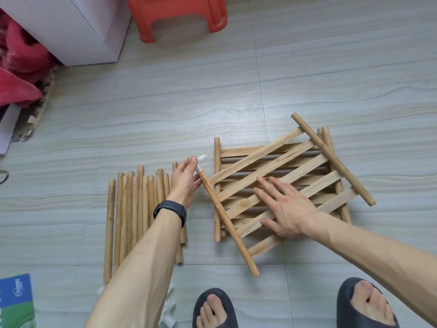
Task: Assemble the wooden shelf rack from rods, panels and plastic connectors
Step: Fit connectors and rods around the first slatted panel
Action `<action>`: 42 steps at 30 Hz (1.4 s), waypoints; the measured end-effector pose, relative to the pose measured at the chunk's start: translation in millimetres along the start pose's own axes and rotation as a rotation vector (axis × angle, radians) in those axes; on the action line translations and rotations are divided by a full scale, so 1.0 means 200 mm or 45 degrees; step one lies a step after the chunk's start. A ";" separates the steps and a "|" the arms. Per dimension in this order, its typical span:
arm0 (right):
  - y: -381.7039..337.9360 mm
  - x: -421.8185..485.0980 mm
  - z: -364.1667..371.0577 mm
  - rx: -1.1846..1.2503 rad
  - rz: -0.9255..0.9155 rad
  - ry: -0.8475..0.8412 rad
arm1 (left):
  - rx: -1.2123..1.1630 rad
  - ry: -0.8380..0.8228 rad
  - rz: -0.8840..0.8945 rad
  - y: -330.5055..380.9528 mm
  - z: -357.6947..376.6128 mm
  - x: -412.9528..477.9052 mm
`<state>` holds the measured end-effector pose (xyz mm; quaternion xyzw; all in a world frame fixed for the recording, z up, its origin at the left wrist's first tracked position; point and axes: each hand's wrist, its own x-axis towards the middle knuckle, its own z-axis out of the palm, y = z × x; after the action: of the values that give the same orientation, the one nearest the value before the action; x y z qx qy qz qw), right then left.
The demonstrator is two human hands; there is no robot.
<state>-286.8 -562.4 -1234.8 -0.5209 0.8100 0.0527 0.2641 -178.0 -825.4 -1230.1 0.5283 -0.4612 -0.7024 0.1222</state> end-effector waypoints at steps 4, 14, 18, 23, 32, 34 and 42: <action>-0.02 0.01 -0.02 -0.026 0.021 -0.048 | 0.054 0.036 0.043 -0.01 0.02 -0.02; -0.04 0.00 -0.06 -0.063 0.032 -0.115 | 0.256 -0.079 -0.023 0.05 -0.03 -0.08; -0.05 0.00 -0.07 -0.076 0.055 -0.147 | 0.450 -0.048 0.066 0.03 -0.05 -0.15; -0.17 0.05 -0.17 -0.147 0.132 -0.242 | 0.663 0.024 0.253 -0.09 -0.29 -0.31; -0.51 0.05 -0.08 -0.071 -0.083 -0.139 | 1.211 0.528 0.124 -0.37 -0.95 -0.65; -0.49 0.02 -0.01 -0.163 -0.108 -0.150 | 1.392 0.477 0.005 -0.43 -1.01 -0.69; -0.49 0.00 0.05 -0.203 -0.103 -0.108 | 1.682 0.352 -0.089 -0.58 -1.00 -0.71</action>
<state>-197.5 -602.0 -1225.3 -0.5700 0.7695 0.1282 0.2578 88.7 -773.0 -1233.1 0.5917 -0.7565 -0.2024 -0.1913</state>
